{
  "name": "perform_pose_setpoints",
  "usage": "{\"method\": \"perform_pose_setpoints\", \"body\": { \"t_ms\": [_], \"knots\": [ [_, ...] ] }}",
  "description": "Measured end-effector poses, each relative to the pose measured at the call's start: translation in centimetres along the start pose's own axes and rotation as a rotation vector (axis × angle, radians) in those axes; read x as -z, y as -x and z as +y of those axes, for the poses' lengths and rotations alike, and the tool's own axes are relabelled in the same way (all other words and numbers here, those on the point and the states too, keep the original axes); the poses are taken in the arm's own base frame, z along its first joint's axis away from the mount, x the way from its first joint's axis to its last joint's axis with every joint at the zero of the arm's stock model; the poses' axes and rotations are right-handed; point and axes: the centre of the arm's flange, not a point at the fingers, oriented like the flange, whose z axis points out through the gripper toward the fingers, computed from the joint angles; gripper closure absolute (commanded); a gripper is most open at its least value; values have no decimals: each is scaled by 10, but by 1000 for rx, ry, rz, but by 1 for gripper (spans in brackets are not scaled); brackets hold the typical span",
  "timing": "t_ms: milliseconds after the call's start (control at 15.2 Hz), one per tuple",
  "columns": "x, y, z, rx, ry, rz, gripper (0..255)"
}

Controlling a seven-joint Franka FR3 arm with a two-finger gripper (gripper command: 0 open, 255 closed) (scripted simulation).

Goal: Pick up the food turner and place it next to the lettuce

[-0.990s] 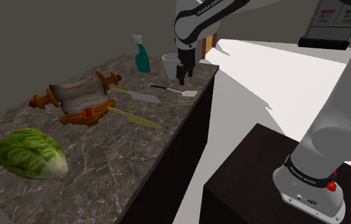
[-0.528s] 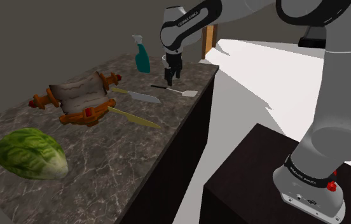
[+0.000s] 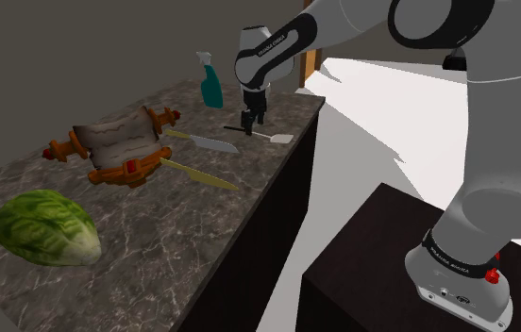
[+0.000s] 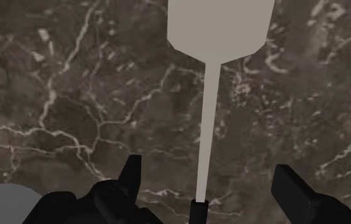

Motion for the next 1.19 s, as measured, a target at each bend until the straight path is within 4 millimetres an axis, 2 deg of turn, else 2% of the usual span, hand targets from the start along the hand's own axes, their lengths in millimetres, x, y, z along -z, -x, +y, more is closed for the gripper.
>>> {"method": "perform_pose_setpoints", "body": {
  "t_ms": [462, 528, 1188],
  "knots": [
    [-6, 1, 0, 0, 0, 0, 0],
    [-6, 1, 0, 0, 0, 0, 255],
    [-6, 1, 0, 0, 0, 1, 255]
  ]
}}
